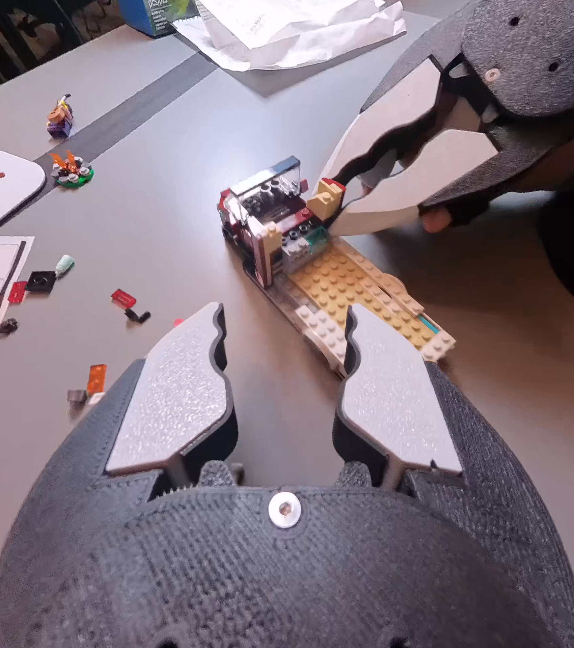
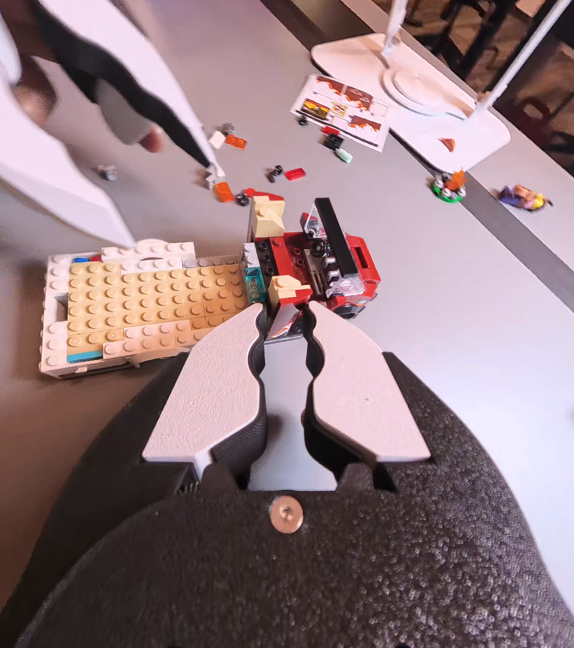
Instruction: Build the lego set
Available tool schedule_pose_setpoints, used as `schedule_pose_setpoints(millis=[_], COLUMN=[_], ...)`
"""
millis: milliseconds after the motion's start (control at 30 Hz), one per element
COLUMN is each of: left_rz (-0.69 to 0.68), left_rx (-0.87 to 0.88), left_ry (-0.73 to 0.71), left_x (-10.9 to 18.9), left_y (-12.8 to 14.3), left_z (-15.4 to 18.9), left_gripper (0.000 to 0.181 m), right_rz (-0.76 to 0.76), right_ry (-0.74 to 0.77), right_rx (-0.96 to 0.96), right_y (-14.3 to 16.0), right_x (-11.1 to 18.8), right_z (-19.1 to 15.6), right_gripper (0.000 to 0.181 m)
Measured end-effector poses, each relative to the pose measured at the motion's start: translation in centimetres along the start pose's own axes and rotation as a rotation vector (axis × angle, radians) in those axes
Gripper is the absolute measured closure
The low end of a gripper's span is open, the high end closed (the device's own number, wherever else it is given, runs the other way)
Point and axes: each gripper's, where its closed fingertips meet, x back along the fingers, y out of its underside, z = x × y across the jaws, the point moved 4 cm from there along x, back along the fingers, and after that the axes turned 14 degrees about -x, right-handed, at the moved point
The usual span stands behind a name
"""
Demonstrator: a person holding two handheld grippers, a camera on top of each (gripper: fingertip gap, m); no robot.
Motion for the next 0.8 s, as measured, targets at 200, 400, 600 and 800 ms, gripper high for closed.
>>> schedule_pose_setpoints(millis=[200,400,600,800], left_rz=[-0.077,-0.147,-0.159,-0.118], left_rx=[0.017,-0.082,-0.087,-0.04], left_ry=[0.06,0.059,0.101,0.121], left_x=[1.2,-0.5,0.3,1.9], left_y=[1.3,1.9,2.6,3.5], left_z=[3.2,5.0,4.2,2.1], left_gripper=[0.098,0.094,0.109,0.106], right_rz=[-0.039,-0.051,-0.049,-0.049], right_ry=[0.146,0.173,0.176,0.155], right_rx=[-0.112,-0.146,-0.144,-0.14], right_y=[0.1,0.3,0.8,1.3], right_x=[0.3,0.6,1.4,2.2], right_z=[0.8,-0.4,-0.5,-1.6], right_gripper=[0.162,0.16,0.163,0.163])
